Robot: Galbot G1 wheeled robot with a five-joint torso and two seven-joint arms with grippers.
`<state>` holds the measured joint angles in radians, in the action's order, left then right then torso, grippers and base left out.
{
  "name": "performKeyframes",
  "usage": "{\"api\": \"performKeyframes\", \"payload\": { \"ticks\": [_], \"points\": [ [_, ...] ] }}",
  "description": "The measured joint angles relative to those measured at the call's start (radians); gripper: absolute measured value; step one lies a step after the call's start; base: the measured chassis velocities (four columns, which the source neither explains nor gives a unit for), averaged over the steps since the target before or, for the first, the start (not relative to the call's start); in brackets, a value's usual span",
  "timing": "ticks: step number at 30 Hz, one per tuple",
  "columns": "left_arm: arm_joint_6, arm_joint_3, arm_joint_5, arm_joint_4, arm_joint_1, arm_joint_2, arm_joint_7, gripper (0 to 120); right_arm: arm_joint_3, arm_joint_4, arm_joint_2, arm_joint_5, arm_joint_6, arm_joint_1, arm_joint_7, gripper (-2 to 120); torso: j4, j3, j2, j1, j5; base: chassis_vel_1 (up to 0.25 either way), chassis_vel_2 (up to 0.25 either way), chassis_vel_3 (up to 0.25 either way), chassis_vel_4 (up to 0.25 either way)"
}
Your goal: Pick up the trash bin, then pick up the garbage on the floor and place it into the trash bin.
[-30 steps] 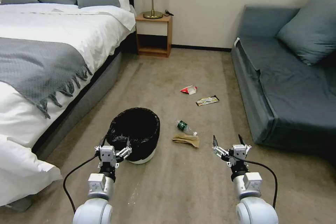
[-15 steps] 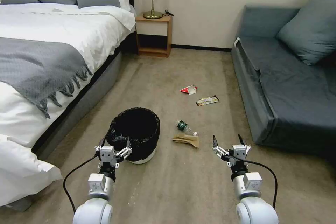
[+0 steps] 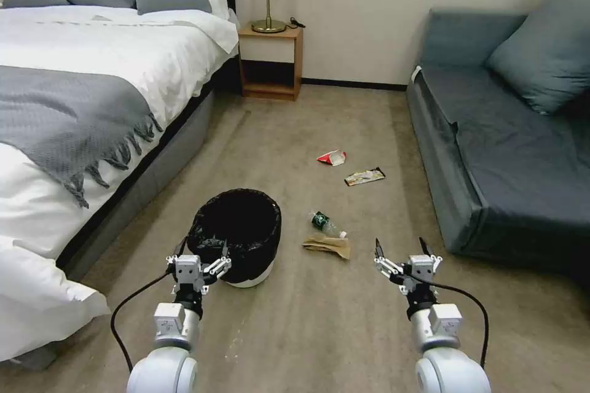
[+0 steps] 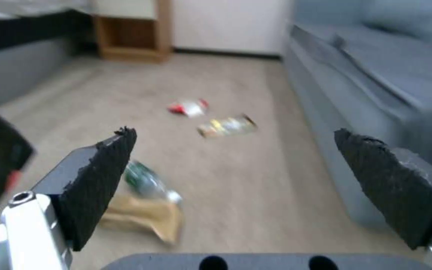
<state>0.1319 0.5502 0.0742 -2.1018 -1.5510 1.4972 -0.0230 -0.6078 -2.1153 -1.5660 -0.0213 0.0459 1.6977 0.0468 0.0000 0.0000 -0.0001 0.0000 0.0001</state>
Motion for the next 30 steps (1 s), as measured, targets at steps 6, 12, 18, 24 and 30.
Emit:
{"api": "performKeyframes", "payload": {
  "ticks": [6, 12, 18, 24, 30],
  "points": [
    [0.162, 0.001, 0.092, -0.129, -0.001, -0.004, -0.029, 100, -0.056, -0.073, -0.043, -0.046, 0.041, 0.093, 0.034, 100, -0.0001, 0.0, 0.0, 0.0, -0.0001, 0.0, 0.0, 0.0, 0.0],
    [0.198, -0.008, 0.121, -0.137, -0.005, -0.001, -0.036, 99, -0.061, -0.068, -0.044, -0.058, 0.042, 0.085, 0.034, 100, 0.0, 0.0, 0.0, 0.0, -0.0001, 0.0, 0.0, 0.0, 0.0],
    [0.189, -0.007, 0.107, -0.118, -0.004, -0.001, -0.036, 98, -0.059, -0.053, -0.044, -0.058, 0.042, 0.073, 0.032, 100, 0.0, 0.0, 0.0, 0.0, -0.0001, 0.0, 0.0, 0.0, 0.0],
    [0.205, -0.006, 0.073, -0.108, -0.008, -0.012, -0.048, 98, -0.062, -0.026, -0.043, -0.065, 0.03, 0.059, 0.028, 100, 0.0, 0.0, 0.0, 0.0, -0.0001, 0.0, 0.0, 0.0, 0.0],
    [0.269, -0.002, 0.069, -0.121, 0.017, -0.026, -0.085, 98, -0.066, -0.004, -0.043, -0.07, 0.014, 0.057, 0.026, 100, 0.0, 0.0, 0.0, 0.0, 0.0, 0.0, 0.0, 0.0, 0.0]
  ]
}}
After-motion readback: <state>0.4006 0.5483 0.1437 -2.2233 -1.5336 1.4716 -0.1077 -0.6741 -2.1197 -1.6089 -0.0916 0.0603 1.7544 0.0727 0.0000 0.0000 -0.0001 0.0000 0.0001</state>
